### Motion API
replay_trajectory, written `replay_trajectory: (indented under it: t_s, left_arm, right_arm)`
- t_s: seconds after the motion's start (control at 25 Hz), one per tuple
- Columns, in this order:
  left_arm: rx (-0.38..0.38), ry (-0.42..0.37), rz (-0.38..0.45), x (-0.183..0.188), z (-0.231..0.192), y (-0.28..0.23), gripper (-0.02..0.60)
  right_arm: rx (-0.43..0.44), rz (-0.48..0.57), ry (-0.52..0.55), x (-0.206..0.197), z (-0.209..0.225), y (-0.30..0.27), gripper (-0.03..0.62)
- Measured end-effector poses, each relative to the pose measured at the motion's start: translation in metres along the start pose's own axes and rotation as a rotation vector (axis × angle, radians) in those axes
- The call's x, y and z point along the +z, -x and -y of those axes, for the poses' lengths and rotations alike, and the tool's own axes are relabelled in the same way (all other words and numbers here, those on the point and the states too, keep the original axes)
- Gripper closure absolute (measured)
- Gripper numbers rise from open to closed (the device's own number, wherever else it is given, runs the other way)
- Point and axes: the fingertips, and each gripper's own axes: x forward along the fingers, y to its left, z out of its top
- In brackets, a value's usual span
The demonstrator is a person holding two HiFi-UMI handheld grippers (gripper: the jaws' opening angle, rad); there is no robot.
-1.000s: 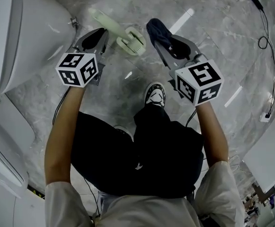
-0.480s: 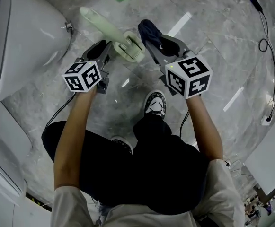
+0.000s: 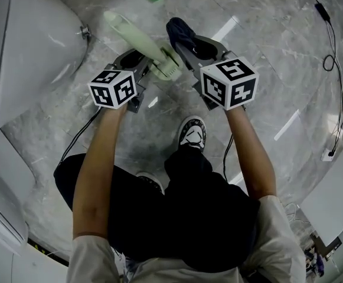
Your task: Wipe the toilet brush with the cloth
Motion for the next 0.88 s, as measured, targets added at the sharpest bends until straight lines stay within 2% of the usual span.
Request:
replay_trajectory:
  t_s: [0.2, 0.36, 0.6, 0.88]
  left_arm:
    - [0.003, 0.039, 0.027, -0.003, -0.001, -0.009, 0.581]
    - [0.007, 0.116, 0.085, -0.003, -0.001, -0.009, 0.581]
    - [0.013, 0.027, 0.078, -0.004, 0.002, -0.009, 0.581]
    - [0.017, 0.018, 0.074, -0.004, 0.002, -0.008, 0.581]
  right_arm:
    - [0.016, -0.002, -0.006, 0.002, 0.0, -0.009, 0.502]
    - [0.048, -0.012, 0.004, -0.001, -0.001, -0.016, 0.502]
    - [0.169, -0.021, -0.045, -0.005, -0.007, -0.034, 0.502]
    - [0.217, -0.043, -0.053, -0.018, -0.008, -0.051, 0.502]
